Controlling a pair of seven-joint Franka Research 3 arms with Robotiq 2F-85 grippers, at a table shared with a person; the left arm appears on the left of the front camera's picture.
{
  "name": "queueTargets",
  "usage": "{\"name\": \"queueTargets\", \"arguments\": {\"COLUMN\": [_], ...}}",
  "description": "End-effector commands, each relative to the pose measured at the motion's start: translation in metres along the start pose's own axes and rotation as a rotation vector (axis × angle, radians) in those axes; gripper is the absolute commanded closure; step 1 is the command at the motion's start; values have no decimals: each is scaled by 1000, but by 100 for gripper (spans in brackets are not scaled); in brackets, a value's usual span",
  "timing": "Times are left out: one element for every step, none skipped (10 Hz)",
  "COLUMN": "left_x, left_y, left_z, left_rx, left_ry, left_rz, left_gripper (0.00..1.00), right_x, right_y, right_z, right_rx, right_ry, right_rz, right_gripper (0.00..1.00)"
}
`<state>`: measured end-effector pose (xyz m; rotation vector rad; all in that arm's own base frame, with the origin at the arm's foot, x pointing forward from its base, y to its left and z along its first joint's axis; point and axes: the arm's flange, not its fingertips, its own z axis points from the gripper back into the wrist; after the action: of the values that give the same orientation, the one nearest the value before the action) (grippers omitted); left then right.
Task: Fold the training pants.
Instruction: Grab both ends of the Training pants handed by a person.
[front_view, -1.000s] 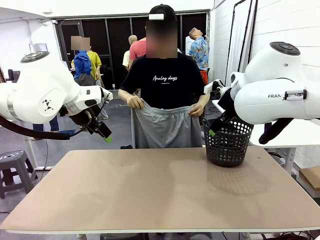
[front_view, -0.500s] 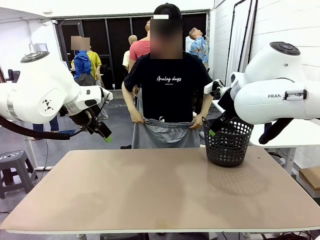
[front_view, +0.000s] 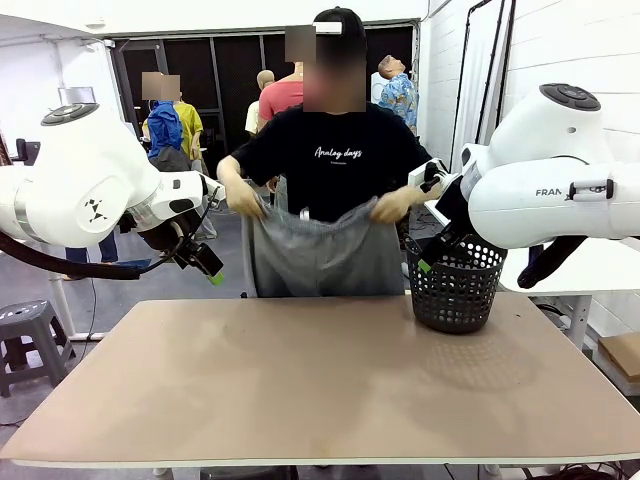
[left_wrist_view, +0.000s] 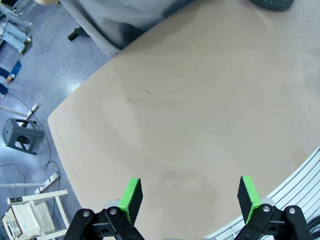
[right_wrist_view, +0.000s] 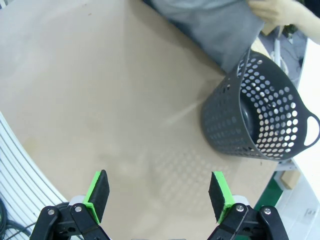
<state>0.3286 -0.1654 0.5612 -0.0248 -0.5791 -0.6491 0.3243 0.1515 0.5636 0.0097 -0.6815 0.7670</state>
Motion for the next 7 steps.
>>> {"name": "queueTargets", "arguments": {"left_x": [0,0,0,0,0,0,0], "left_y": [1,1,1,1,1,1,1], "left_z": [-1,-1,-1,-1,-1,-1,-1], "left_rx": [-2,-2,-2,-2,-2,-2,-2], "left_ry": [0,0,0,0,0,0,0], "left_rz": [2,2,2,2,2,2,2], "left_gripper": [0,0,0,0,0,0,0], "right_x": [0,0,0,0,0,0,0], "right_y": [1,1,1,1,1,1,1], "right_z": [-2,-2,-2,-2,-2,-2,-2], "right_rx": [15,15,15,15,15,15,15], "right_ry": [-1,-1,-1,-1,-1,-1,-1], "right_rz": [1,1,1,1,1,1,1], "right_gripper": [0,0,0,0,0,0,0]}}
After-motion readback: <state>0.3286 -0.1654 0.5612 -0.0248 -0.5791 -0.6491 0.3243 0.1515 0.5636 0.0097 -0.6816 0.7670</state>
